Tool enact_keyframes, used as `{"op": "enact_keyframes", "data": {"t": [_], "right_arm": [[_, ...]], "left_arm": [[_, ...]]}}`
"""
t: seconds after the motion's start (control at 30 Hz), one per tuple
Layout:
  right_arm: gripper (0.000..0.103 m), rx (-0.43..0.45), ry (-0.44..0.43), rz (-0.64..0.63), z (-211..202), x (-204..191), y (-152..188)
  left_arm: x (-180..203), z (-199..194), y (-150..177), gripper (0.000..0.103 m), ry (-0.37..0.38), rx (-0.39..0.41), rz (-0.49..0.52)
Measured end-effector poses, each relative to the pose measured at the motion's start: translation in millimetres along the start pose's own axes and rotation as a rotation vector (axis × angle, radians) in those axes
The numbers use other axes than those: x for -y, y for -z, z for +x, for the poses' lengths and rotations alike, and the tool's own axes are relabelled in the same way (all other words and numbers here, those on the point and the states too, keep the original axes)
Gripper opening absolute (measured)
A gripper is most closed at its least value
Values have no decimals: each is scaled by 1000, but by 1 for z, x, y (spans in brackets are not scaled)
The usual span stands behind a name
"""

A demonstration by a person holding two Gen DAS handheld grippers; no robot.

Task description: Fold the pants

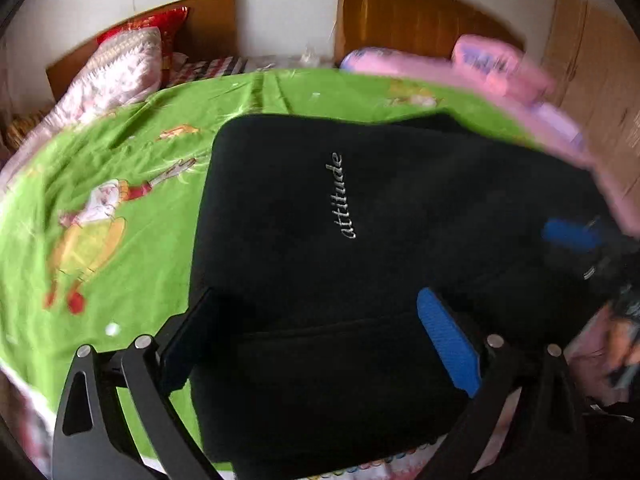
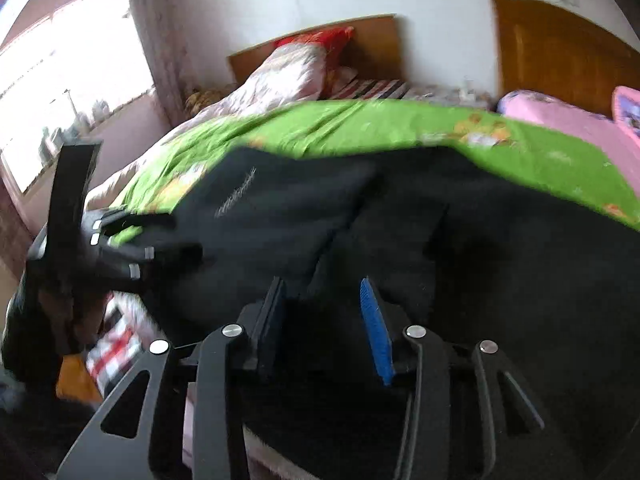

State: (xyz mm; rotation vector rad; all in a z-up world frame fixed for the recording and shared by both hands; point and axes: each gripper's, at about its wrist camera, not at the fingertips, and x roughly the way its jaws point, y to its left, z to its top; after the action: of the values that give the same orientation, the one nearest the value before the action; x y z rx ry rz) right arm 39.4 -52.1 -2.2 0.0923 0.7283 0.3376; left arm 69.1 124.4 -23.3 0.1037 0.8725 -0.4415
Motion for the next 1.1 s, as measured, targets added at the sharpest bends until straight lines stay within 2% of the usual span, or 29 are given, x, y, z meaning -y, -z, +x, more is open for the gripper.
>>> {"op": "enact_keyframes", "data": {"t": [0.1, 0.17, 0.2, 0.3, 0.37, 0.4, 0.47, 0.53, 0.6, 0.63, 0.7, 0.77, 0.83, 0.9, 0.97, 1.03, 1.1], "right_arm": [[42, 3, -27, 30, -1, 7, 1], [43, 5, -22, 27, -2, 5, 4], [46, 2, -19, 24, -1, 5, 4], [58, -5, -5, -10, 0, -7, 4], [65, -8, 20, -53, 1, -18, 7], [67, -10, 35, -71, 3, -21, 7], [68, -8, 38, -73, 3, -22, 7], [69, -10, 23, -61, 1, -20, 8], [69, -10, 10, -55, 0, -17, 8], [69, -9, -3, -47, 0, -15, 8], [68, -3, -21, -26, -2, -10, 6], [68, 26, -30, 10, -10, -7, 3], [68, 89, -39, 25, -22, -6, 0], [69, 115, -58, 30, -26, -6, -1], [70, 88, -68, 30, -20, -7, 0], [73, -4, -26, 6, -2, -9, 6], [74, 7, -13, -19, 0, -11, 11]], "left_arm": [[-6, -1, 1, 100, -2, -6, -18], [-5, -3, -4, 99, -39, -31, -27], [-3, -7, -9, 98, -60, -46, -44], [4, -28, -42, 101, 6, 8, -66], [11, -31, -72, 101, -25, 46, -64], [12, -21, -91, 101, -27, 45, -55], [9, 10, -113, 101, 15, -18, -64], [3, 49, -125, 101, -32, -95, -70], [-6, 86, -127, 101, -77, -171, -67], [-9, 97, -125, 101, -110, -161, -54], [-9, 93, -123, 102, -130, -134, -47], [-9, 90, -118, 102, -192, -113, -48], [-10, 87, -115, 102, -205, -103, -73], [-16, 84, -113, 102, -236, -83, -117], [-17, 83, -114, 102, -246, -66, -124], [-13, 74, -113, 102, -276, -39, -116], [-8, 71, -112, 102, -291, -16, -94]]}}
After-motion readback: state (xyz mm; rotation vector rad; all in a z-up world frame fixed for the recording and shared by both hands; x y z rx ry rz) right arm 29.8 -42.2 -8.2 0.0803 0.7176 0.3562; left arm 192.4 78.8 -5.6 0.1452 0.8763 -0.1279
